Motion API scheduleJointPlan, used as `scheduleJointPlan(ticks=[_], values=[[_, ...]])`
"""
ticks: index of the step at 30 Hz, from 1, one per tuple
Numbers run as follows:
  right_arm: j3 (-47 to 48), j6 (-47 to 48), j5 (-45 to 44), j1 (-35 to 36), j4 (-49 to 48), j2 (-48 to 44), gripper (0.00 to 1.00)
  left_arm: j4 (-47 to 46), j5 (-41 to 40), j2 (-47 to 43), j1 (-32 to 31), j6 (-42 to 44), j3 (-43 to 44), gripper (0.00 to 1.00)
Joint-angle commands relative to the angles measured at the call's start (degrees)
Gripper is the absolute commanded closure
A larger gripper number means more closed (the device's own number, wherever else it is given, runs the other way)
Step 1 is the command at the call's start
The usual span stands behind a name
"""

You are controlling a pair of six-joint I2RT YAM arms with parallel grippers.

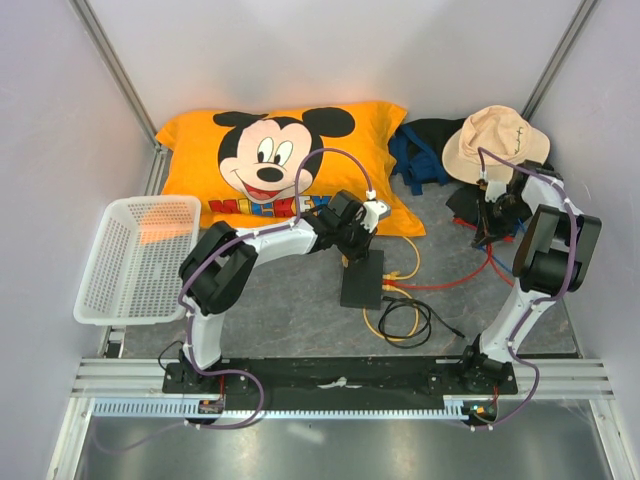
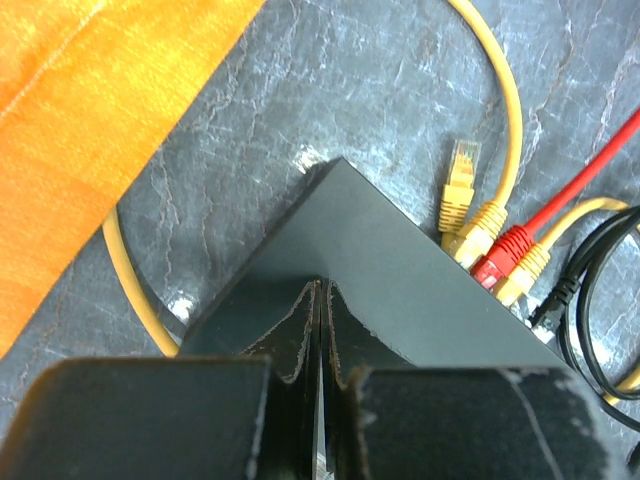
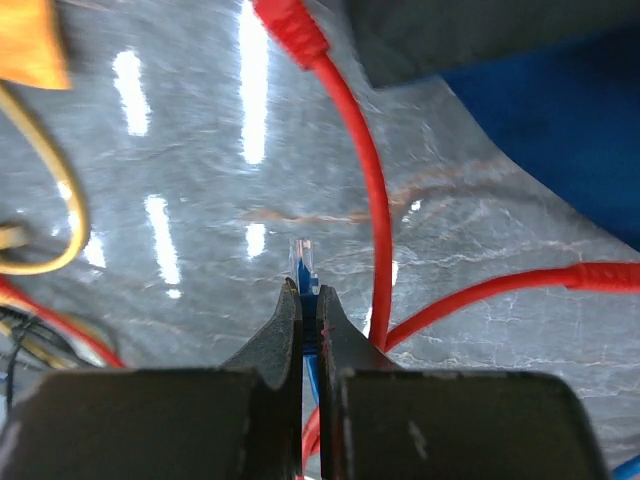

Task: Pull the plug from the switch port

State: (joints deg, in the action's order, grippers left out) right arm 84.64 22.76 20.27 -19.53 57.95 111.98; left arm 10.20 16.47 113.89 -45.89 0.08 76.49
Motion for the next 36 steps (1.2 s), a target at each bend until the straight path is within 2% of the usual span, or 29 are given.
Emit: scheduleJointPlan(ticks=[1, 12, 13, 15, 17, 18, 20, 21, 23, 24, 28, 32, 36], values=[[-2.99, -4.74, -6.72, -0.42, -6.27, -2.74, 1.0, 3.69, -3.11, 3.27, -0.08, 2.74, 0.33, 0.98], [-4.75, -5.62, -11.66, -1.47, -10.31, -1.77, 0.99, 3.69, -3.46, 2.66, -0.17, 3.26, -0.46, 0.98], [-4.84, -5.71, -11.66, -1.39, -10.49, -1.51, 0.91, 3.78, -3.55, 2.66, -0.17, 3.35, -0.46, 0.98], [-4.57, -5.71, -8.51, -1.48, -10.32, -1.42, 0.67, 3.69, -3.64, 2.57, -0.17, 3.44, -0.46, 0.98], [-4.22, -4.23, -1.34, -1.48, -9.97, -2.29, 0.58, 3.87, -3.64, 2.66, -0.17, 3.61, -0.46, 0.98], [-4.05, -4.13, 0.28, -1.48, -9.88, -3.43, 0.35, 4.04, -3.55, 2.74, -0.17, 3.7, -0.55, 0.98], [-2.39, -4.39, 3.36, -1.39, -9.61, -4.58, 0.17, 4.3, -3.29, 3.01, -0.17, 3.97, -0.38, 0.98], [-1.77, -4.66, 5.98, -1.39, -9.18, -5.45, 0.12, 4.48, -3.2, 3.01, -0.17, 3.97, -0.29, 0.98], [0.34, -3.27, 10.03, -1.21, -8.3, -5.99, 0.09, 4.66, -3.2, 3.36, -0.17, 4.67, -0.37, 0.98], [1.13, -2.47, 14.57, -0.95, -6.38, -5.99, 0.08, 4.66, -3.55, 3.45, -0.17, 4.76, -0.29, 0.98], [3.07, 2.45, 22.07, 2.03, -0.31, -4.15, 0.09, 4.75, -3.81, 3.71, -0.17, 5.81, -1.07, 0.98], [3.25, 8.6, 25.87, 5.46, 7.59, 0.24, 0.15, 5.36, -3.9, 2.84, -0.25, 6.43, -1.52, 0.98], [3.25, 11.86, 27.01, 10.11, 11.03, 3.76, 0.19, 7.11, -0.4, -1.2, 0.18, 7.57, -0.64, 0.98]])
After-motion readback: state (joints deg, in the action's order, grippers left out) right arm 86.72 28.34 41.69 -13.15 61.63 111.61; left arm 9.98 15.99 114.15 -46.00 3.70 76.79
